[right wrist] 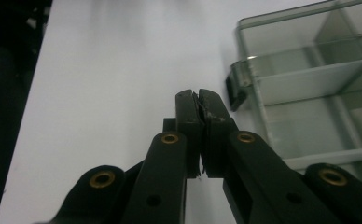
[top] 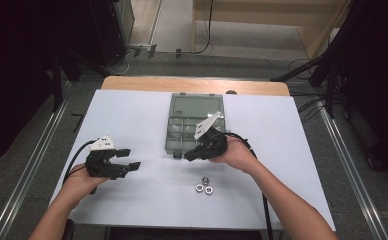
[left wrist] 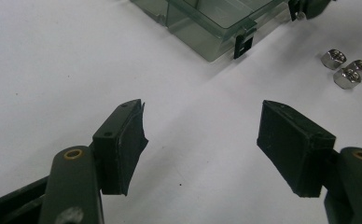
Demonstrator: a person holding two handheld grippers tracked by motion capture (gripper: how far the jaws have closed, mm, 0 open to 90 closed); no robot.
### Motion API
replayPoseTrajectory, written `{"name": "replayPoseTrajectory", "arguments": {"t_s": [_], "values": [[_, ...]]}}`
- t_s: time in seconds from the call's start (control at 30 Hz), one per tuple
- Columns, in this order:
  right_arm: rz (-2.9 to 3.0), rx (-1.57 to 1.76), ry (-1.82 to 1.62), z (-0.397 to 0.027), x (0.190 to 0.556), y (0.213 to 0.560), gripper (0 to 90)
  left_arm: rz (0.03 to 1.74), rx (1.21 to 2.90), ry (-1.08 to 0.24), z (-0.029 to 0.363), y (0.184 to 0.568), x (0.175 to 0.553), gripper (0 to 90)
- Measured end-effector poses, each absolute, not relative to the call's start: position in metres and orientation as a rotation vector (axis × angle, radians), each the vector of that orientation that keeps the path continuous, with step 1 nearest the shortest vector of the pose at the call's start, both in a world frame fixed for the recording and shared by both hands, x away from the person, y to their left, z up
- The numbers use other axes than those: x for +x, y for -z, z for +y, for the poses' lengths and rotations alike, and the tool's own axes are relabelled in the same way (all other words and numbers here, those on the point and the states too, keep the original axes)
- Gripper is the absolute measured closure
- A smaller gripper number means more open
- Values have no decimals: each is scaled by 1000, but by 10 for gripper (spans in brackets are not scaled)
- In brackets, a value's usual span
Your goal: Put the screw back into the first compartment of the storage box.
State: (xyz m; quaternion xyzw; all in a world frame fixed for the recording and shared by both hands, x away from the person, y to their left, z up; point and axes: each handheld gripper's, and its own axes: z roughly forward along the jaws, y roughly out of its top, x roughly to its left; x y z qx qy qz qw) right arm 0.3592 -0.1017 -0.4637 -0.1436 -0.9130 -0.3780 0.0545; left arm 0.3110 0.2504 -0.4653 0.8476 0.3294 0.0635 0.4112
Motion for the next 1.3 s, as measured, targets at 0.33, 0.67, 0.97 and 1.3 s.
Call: {"name": "replayPoseTrajectory", "arguments": {"t_s": [0.33,0.67,0.97,1.3], "values": [[-2772,-657,1187,-96,374,451,885,826,2132,-157,250,465,311,315],[-2729,-882,1255,-81,393,444,885,822,2128,-152,250,465,311,315],[-2733,-998,1252,-64,408,445,885,816,2137,-154,250,465,311,315],[-2718,-1188,1224,-53,428,457,879,818,2132,-156,250,465,311,316]]}}
